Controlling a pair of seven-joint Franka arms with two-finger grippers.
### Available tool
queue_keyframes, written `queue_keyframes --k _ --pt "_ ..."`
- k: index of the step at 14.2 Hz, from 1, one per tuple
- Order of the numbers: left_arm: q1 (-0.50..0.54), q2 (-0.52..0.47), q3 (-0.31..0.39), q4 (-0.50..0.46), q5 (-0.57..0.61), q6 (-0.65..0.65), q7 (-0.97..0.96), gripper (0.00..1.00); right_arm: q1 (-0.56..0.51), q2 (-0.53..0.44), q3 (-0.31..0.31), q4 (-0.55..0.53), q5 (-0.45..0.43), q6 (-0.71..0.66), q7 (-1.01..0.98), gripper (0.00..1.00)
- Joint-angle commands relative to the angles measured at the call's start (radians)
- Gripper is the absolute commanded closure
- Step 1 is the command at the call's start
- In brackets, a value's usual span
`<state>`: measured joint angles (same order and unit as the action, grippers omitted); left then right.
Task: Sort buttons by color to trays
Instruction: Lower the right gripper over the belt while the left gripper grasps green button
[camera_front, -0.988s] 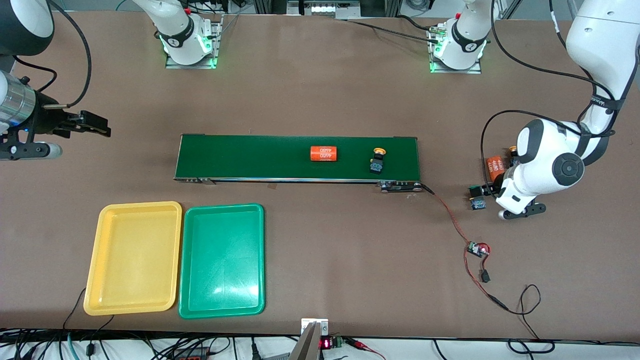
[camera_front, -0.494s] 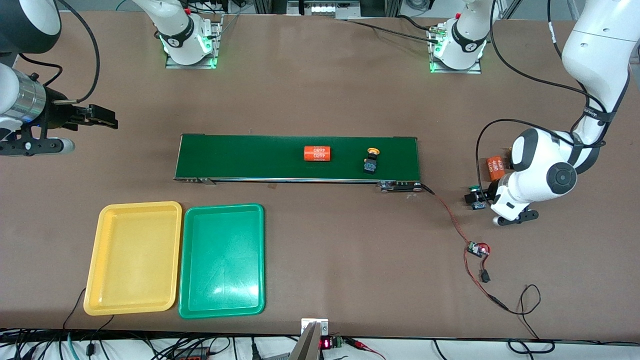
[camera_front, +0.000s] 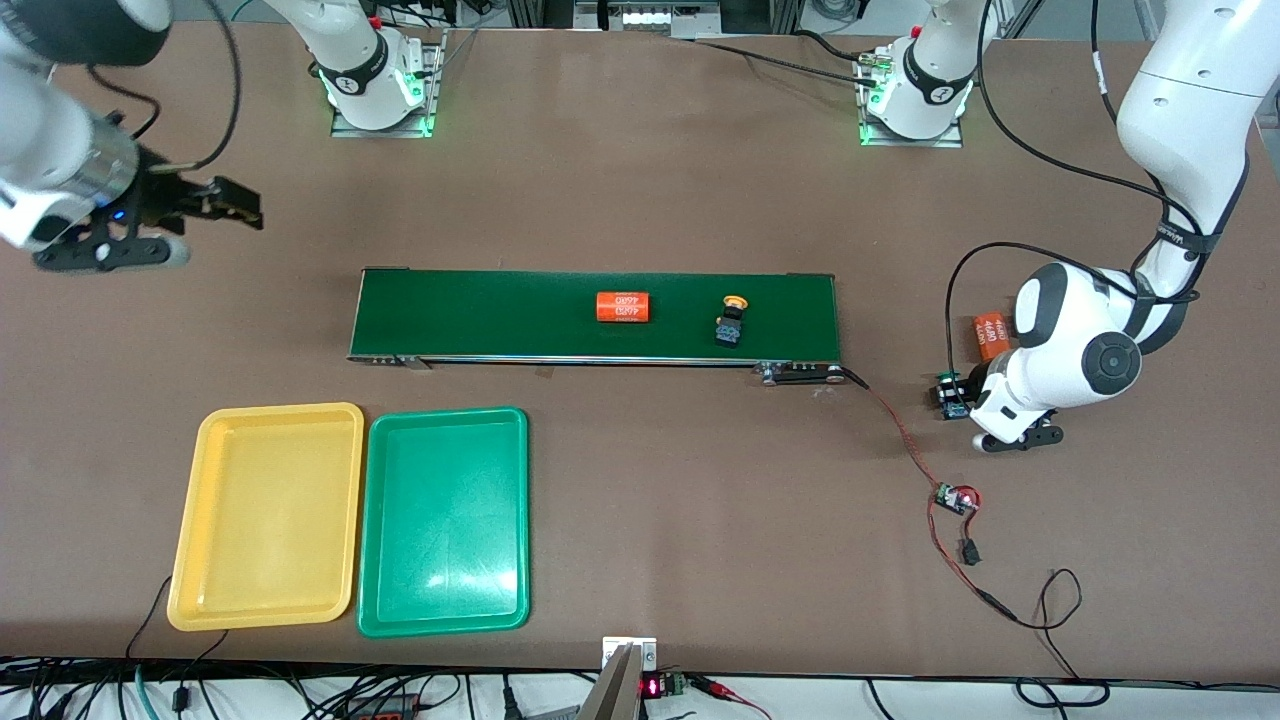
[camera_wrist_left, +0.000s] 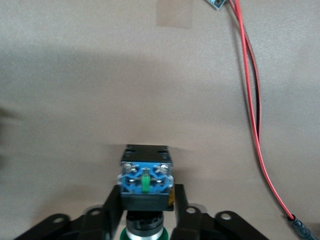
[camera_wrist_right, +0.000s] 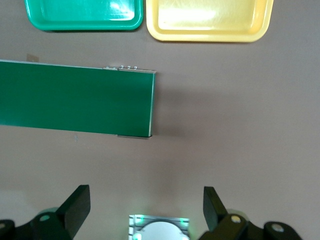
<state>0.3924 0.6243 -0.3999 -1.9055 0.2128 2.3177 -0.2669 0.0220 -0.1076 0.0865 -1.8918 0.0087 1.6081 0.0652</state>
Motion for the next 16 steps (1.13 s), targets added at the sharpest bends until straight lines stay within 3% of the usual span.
queue_keyframes --k 1,3,6,8,11,14,16 --pt "-0.006 -0.037 -0.002 0.016 0.02 -0.017 0.044 0.93 0.108 -0.211 -0.001 -0.307 0.01 0.198 0.148 0.0" --pt "-0.039 -0.115 -0.01 0.005 0.019 -0.03 0.154 0.96 0.18 -0.248 0.002 -0.407 0.019 0.289 0.249 0.0" --pt "-0.157 -0.224 -0.025 -0.013 0.014 -0.138 0.163 1.0 0.199 -0.23 0.074 -0.414 0.082 0.325 0.321 0.0" --pt "-0.187 -0.279 -0.078 -0.061 0.004 -0.172 0.138 1.0 0.199 -0.205 0.116 -0.414 0.097 0.36 0.344 0.0" --pt "-0.19 -0.288 -0.169 -0.082 -0.019 -0.225 0.057 1.0 0.199 -0.146 0.203 -0.409 0.097 0.412 0.424 0.0" --pt "-0.236 -0.269 -0.178 -0.093 -0.026 -0.227 -0.04 1.0 0.2 -0.052 0.249 -0.373 0.097 0.441 0.447 0.0" --pt "-0.266 -0.249 -0.178 -0.109 -0.113 -0.216 -0.077 1.0 0.2 -0.009 0.249 -0.327 0.097 0.441 0.452 0.0"
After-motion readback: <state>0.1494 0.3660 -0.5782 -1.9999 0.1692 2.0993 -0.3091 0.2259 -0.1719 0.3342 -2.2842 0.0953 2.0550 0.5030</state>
